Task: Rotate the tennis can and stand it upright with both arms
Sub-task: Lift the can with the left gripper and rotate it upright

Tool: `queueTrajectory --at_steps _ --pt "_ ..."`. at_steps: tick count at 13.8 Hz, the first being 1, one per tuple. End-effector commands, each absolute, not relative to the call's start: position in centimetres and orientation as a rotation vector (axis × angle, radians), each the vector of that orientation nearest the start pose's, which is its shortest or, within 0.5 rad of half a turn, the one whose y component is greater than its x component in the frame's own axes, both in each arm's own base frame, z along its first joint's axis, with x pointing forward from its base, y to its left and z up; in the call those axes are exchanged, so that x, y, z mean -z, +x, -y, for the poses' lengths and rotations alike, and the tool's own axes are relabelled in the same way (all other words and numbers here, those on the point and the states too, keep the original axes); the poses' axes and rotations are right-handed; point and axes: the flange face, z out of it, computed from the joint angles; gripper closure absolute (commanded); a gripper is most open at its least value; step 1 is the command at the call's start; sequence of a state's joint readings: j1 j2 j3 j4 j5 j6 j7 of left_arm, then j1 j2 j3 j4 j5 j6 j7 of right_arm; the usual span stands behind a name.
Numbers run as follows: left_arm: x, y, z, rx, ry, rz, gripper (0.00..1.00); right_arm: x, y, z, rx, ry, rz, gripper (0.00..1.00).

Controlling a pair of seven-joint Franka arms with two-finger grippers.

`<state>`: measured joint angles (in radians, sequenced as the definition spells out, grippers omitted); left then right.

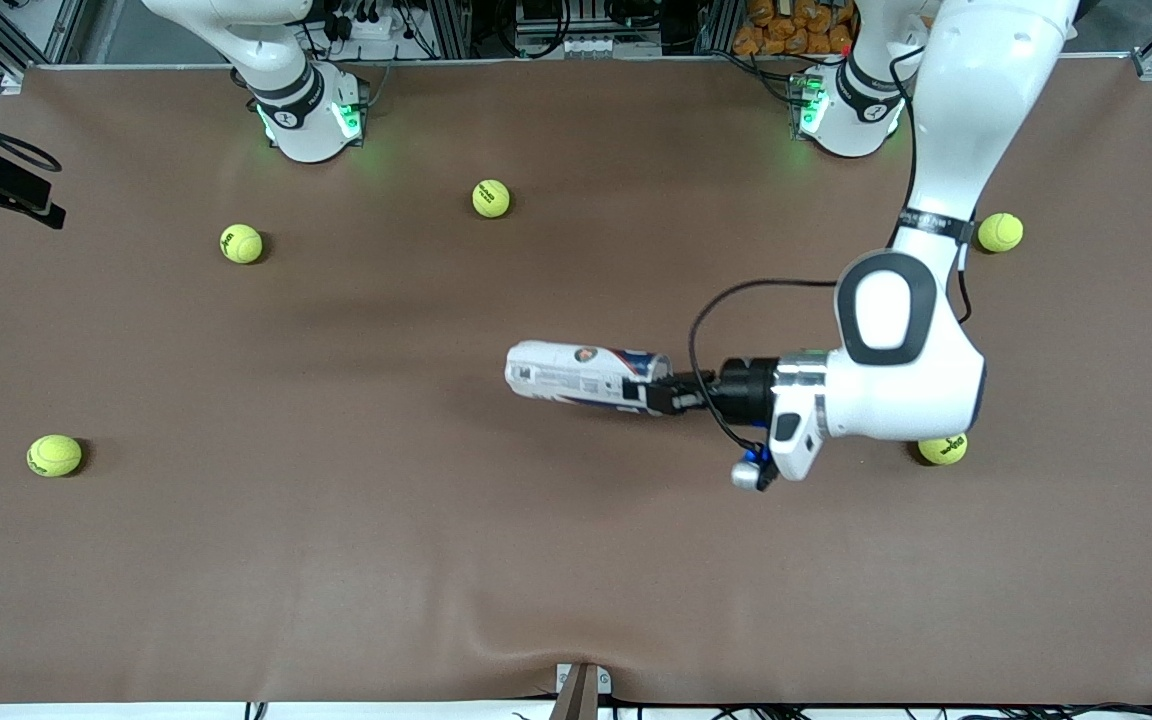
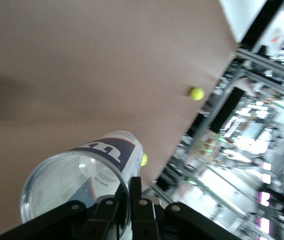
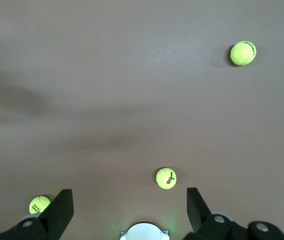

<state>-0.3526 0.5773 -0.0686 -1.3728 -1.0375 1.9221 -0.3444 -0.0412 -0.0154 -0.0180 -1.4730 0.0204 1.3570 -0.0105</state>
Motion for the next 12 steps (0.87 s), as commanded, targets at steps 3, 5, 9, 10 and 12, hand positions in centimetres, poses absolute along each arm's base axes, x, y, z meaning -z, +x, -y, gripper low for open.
queueTrajectory --at_steps 3,5,9,10,12 --pt "-46.6 59.1 43.0 0.338 2.539 -0.341 1.00 -66.3 52.9 2.5 -0.153 -3.101 -0.074 0.00" --pt "-47.9 56.6 45.9 0.241 2.666 -0.293 1.00 -66.1 53.0 2.6 -0.158 -3.100 -0.074 0.00" --pt "-46.5 52.1 51.2 -0.045 2.940 -0.178 1.00 -66.1 53.0 2.5 -0.158 -3.101 -0.070 0.00" --pt "-45.4 51.1 52.5 -0.127 3.011 -0.133 1.00 -66.1 53.0 2.5 -0.158 -3.101 -0.070 0.00" --pt "-43.2 49.4 54.4 -0.203 3.090 -0.057 1.00 -66.0 53.1 2.5 -0.160 -3.100 -0.067 0.00"
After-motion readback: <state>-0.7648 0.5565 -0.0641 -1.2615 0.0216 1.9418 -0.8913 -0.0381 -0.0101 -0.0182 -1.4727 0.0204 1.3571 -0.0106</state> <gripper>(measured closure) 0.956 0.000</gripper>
